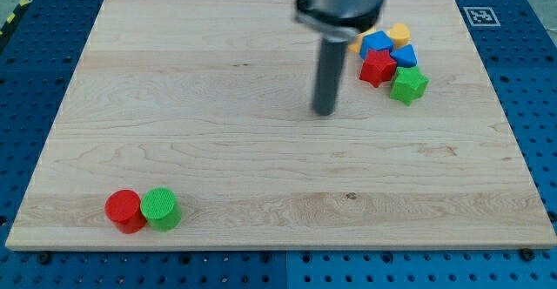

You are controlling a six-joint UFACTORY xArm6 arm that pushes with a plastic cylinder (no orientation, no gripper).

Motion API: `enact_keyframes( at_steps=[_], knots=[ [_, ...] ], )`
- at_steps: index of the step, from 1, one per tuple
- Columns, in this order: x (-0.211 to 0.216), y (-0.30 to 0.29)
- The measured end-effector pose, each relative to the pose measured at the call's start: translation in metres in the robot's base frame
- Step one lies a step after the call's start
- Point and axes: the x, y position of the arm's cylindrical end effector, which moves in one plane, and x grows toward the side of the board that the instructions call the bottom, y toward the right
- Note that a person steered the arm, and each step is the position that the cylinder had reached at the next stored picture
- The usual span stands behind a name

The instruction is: Push the green circle to the left side of the yellow hexagon

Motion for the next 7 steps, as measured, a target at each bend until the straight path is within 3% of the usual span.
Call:
enact_keyframes(
  at_steps=[4, 5, 6, 7],
  knots=[
    [0.041, -0.32],
    [0.104, -0.33],
    [0.161, -0.303],
    [0.162, -0.264]
  ],
)
